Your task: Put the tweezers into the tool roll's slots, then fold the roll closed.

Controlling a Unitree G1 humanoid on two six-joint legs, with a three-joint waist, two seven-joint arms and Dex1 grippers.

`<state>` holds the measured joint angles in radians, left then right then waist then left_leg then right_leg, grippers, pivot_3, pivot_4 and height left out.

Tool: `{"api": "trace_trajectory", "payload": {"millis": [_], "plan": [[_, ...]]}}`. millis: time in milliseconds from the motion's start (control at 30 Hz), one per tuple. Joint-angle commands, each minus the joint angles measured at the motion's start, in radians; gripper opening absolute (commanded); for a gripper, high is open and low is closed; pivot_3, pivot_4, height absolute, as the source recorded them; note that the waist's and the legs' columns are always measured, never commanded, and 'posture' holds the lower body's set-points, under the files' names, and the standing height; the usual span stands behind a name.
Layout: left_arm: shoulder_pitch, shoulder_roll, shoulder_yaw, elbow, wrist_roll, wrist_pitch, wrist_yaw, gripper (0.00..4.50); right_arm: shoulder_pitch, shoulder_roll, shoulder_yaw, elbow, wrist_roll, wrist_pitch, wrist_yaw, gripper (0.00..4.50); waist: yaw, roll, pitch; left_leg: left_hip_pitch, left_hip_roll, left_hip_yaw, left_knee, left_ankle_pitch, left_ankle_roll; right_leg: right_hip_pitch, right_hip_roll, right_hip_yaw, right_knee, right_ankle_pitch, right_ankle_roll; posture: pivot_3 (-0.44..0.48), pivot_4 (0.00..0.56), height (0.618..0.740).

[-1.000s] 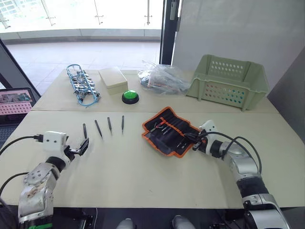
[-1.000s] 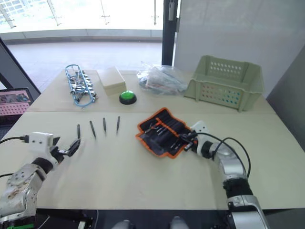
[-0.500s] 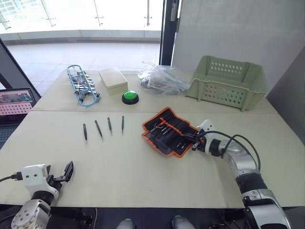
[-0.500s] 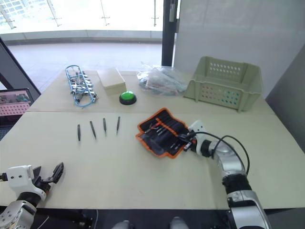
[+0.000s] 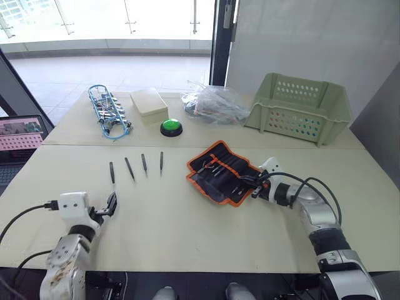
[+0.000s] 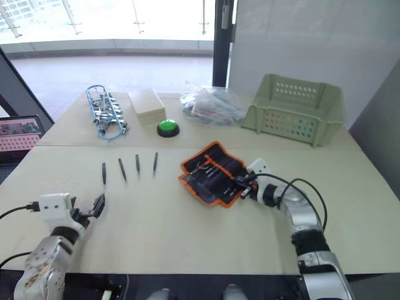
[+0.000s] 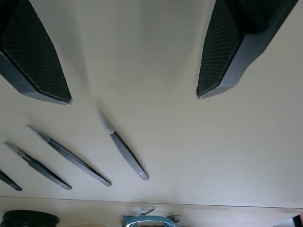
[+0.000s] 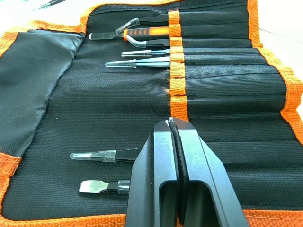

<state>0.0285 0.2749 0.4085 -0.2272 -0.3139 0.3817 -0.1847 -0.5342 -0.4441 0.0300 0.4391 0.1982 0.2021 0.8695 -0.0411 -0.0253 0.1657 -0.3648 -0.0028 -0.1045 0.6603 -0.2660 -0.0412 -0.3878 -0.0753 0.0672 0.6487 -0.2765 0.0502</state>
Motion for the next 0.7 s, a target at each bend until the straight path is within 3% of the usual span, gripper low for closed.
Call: {"api": "trace_trajectory", "payload": {"millis": [33,433,700], "plan": [[-0.048,-0.004,-0.016,-0.018,0.011,0.060,0.061,4.45,0.038,-0.004,0.013,-0.006,-0.013,0.035,-0.003,0.00,-0.003,0.000,0.000,0.000,0.000,0.000,0.000,0.000,0.000,0.000,0.000,0.000,0.000,0.000,0.000,0.000,0.150,0.740],[-0.244,-0.038,-0.064,0.121,0.073,0.182,0.223,4.45,0.067,-0.015,0.002,-0.075,-0.008,0.073,-0.015,0.00,0.000,0.000,0.000,-0.001,0.000,0.000,0.000,0.000,0.000,-0.001,0.000,0.000,0.000,0.000,0.000,0.000,0.150,0.740],[-0.343,-0.053,-0.075,0.294,0.098,0.162,0.243,1.93,0.076,-0.015,-0.008,-0.097,-0.005,0.081,-0.042,0.00,0.010,0.002,-0.001,0.001,-0.001,0.000,0.000,0.001,-0.002,0.000,0.000,0.000,0.000,0.000,0.000,0.000,0.150,0.740]]}}
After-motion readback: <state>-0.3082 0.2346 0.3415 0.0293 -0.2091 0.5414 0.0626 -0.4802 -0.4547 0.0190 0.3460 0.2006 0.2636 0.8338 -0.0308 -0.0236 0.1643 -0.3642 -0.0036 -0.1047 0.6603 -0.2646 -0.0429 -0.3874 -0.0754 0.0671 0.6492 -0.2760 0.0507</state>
